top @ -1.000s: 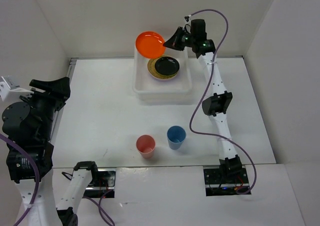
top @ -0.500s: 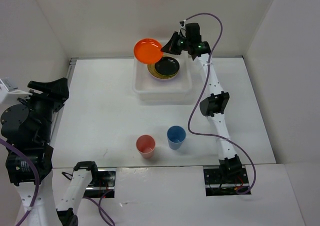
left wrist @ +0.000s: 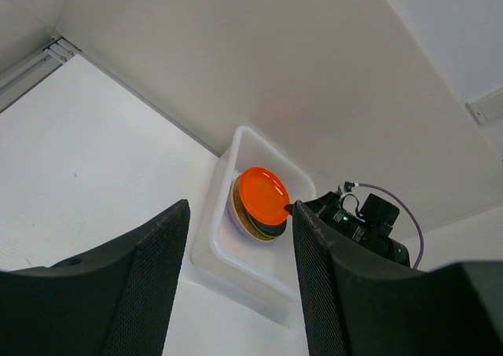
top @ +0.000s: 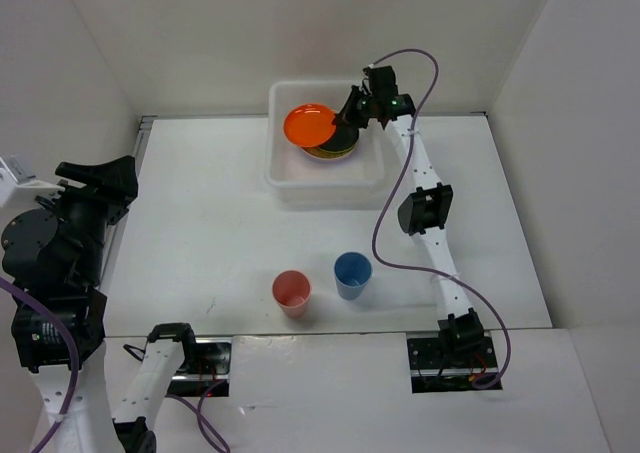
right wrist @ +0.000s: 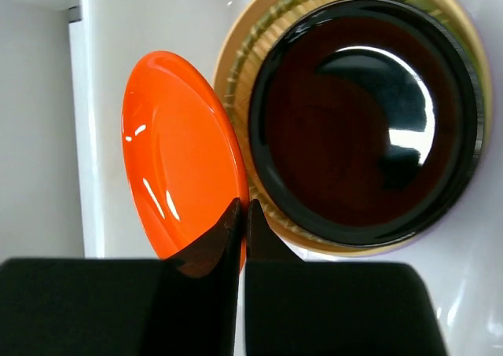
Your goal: Place the mixed dishes into the plastic bin
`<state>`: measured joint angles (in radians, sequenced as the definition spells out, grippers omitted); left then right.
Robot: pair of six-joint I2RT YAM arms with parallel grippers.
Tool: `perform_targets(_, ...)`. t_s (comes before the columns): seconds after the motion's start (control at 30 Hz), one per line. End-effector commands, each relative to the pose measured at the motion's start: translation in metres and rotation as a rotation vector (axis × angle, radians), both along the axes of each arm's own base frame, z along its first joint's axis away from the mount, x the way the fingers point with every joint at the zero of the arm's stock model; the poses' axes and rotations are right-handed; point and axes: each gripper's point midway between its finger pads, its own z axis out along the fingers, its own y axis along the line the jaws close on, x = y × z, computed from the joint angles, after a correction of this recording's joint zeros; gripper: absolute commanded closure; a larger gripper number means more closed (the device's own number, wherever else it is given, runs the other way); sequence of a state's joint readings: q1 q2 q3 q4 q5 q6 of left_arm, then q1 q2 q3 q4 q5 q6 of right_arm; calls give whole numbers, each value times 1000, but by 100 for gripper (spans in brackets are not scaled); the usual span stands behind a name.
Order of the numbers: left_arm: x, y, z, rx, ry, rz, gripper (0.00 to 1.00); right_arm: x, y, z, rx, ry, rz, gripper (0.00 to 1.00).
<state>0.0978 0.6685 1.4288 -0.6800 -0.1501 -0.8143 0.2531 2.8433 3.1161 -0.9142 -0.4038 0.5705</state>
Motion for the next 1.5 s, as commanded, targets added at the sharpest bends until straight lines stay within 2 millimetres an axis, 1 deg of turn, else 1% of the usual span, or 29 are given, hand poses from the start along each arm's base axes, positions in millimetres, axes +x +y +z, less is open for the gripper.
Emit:
perform_targets(0.0, 0, -4, 9, 15, -43, -24, 37, 9, -20, -2, -36, -14, -54, 99)
perform_targets(0.1, 4, -9, 0, 13, -22, -56, 37, 13, -28, -12, -70, -2, -93, 97)
perform_targets(0.27, 10, -16, -17, -9, 10, -96, 37, 14, -32, -14, -80, 12, -129, 94)
perform_targets(0.3, 9, -16, -16, -8, -1, -96, 37, 15, -33, -21, -88, 19, -136, 91)
perform_targets(0.4, 9, -21, -14, -6, -10, -124, 37, 15, -39, -22, -91, 29, -144, 83)
perform_targets(0.5, 22, -26, -23, 7, 34, -162, 37, 14, -40, -30, -103, 43, -138, 73)
perform_targets(0.53, 22, -28, -23, 8, 34, -173, 37, 14, -40, -30, -103, 43, -138, 64)
perform_targets(0.6, 25, -31, -25, 19, 44, -193, 36, 14, -40, -24, -100, 34, -139, 56)
perform_targets(0.63, 29, -35, -31, 15, 65, -219, 36, 12, -39, -14, -89, 21, -131, 49)
perform_targets(0.67, 28, -37, -34, 28, 77, -233, 36, 12, -39, -7, -86, 11, -131, 46)
perform_targets(0.7, 34, -41, -45, 42, 117, -268, 36, 10, -38, 12, -73, -15, -125, 43)
perform_targets(0.73, 38, -43, -52, 52, 137, -290, 36, 9, -38, 23, -67, -33, -126, 37)
perform_targets(0.8, 49, -49, -75, 84, 222, -350, 36, 6, -39, 49, -63, -78, -121, 32)
perform_targets(0.83, 51, -58, -82, 94, 248, -415, 43, 1, -40, 80, -49, -125, -123, 30)
perform_targets(0.9, 65, -64, -117, 114, 354, -495, 49, -7, -40, 112, -30, -174, -118, 27)
perform_targets(0.93, 67, -73, -127, 109, 377, -558, 52, -17, -43, 149, -22, -239, -114, 25)
perform_targets(0.97, 72, -75, -145, 100, 427, -588, 55, -24, -45, 166, -16, -261, -115, 22)
perform_targets(1.03, 71, -82, -160, 127, 474, -638, 56, -41, -51, 196, -39, -310, -108, 19)
perform_targets(1.07, 72, -80, -166, 146, 496, -631, 56, -59, -56, 221, -59, -336, -123, 18)
perform_targets(1.13, 70, -86, -180, 183, 552, -657, 54, -78, -62, 239, -98, -359, -129, 17)
perform_targets(1.17, 73, -86, -184, 189, 570, -651, 54, -93, -64, 257, -101, -381, -142, 17)
perform_targets(1.2, 69, -95, -187, 212, 579, -684, 53, -104, -67, 260, -114, -367, -136, 16)
perform_targets(1.23, 69, -99, -198, 211, 612, -700, 53, -112, -66, 265, -120, -368, -139, 16)
perform_targets(1.27, 71, -102, -209, 216, 650, -705, 53, -124, -73, 279, -126, -385, -161, 16)
perform_targets(1.3, 69, -113, -218, 230, 676, -739, 53, -136, -72, 278, -154, -371, -145, 16)
perform_targets(1.33, 72, -116, -232, 247, 720, -749, 53, -145, -73, 279, -173, -367, -149, 16)
perform_targets(1.37, 73, -115, -242, 267, 756, -731, 53, -156, -81, 290, -194, -377, -185, 16)
perform_targets(1.43, 73, -124, -259, 316, 808, -762, 53, -169, -74, 288, -213, -357, -158, 16)
perform_targets(1.47, 73, -126, -262, 324, 818, -765, 53, -178, -79, 303, -222, -393, -192, 16)
